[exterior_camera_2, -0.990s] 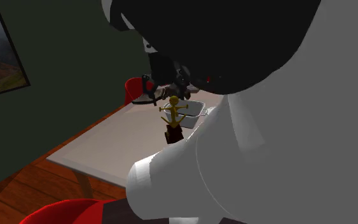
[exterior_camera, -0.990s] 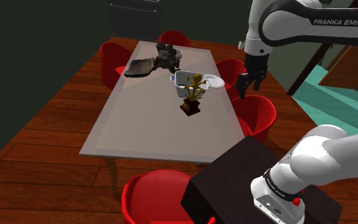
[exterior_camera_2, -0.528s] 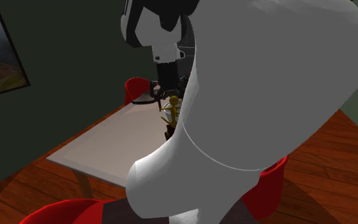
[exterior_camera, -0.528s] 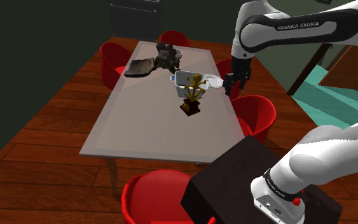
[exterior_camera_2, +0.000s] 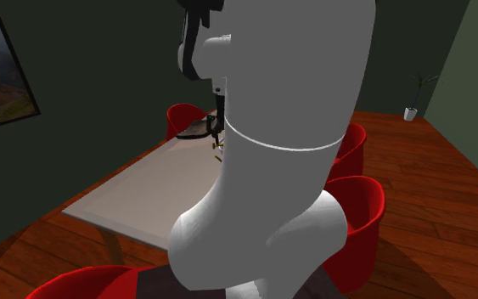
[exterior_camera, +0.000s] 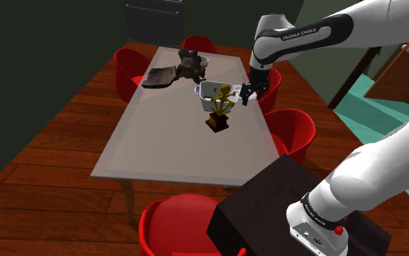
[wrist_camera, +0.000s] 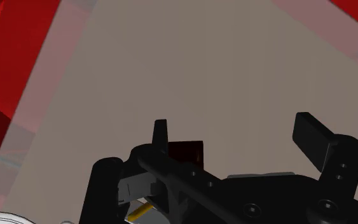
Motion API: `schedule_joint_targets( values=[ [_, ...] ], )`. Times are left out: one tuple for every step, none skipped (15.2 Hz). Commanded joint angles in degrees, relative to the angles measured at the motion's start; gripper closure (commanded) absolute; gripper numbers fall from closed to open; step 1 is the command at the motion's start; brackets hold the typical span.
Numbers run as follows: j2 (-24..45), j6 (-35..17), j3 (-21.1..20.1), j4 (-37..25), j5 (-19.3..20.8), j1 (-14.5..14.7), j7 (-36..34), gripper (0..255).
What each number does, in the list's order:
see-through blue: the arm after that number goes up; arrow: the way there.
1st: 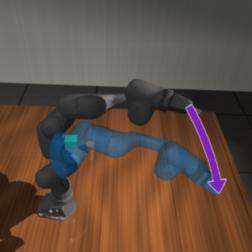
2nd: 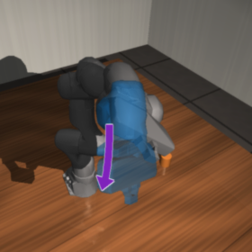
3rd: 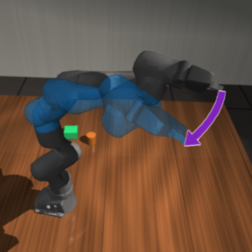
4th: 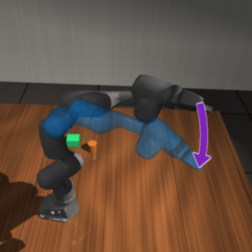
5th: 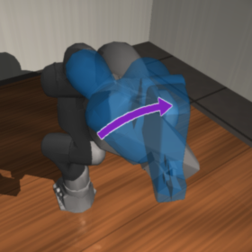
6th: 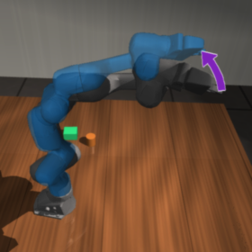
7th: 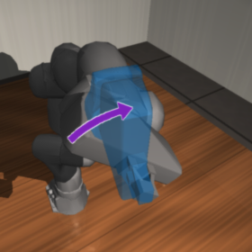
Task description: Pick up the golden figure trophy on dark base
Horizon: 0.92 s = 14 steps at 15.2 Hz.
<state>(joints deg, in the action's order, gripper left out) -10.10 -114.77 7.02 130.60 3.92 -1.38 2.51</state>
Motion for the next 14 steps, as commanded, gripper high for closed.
schedule_joint_targets(
  values=[
    [4.24, -2.42, 0.87, -2.77, -1.00, -0.33, 1.55, 0],
    [6.31, -3.47, 1.15, -4.17, -1.62, -0.45, 2.21, 0],
    [8.37, -4.44, 1.40, -5.65, -2.28, -0.59, 2.89, 0],
    [10.45, -5.34, 1.63, -7.20, -2.98, -0.75, 3.58, 0],
    [12.52, -6.15, 1.80, -8.82, -3.73, -0.95, 4.28, 0],
    [14.60, -6.89, 1.95, -10.51, -4.50, -1.15, 4.98, 0],
    [16.68, -7.54, 2.04, -12.29, -5.29, -1.41, 5.68, 0],
    [18.77, -8.11, 2.10, -14.14, -6.11, -1.68, 6.38, 0],
    [20.86, -8.59, 2.12, -16.07, -6.93, -1.99, 7.06, 0],
    [22.96, -9.00, 2.08, -18.08, -7.74, -2.34, 7.72, 0],
    [25.06, -9.32, 2.01, -20.17, -8.55, -2.72, 8.36, 0],
    [27.17, -9.56, 1.92, -22.35, -9.35, -3.12, 8.96, 0],
    [29.29, -9.72, 1.80, -24.62, -10.12, -3.53, 9.54, 0],
    [31.43, -9.80, 1.63, -26.99, -10.87, -3.99, 10.08, 0]
  ],
)
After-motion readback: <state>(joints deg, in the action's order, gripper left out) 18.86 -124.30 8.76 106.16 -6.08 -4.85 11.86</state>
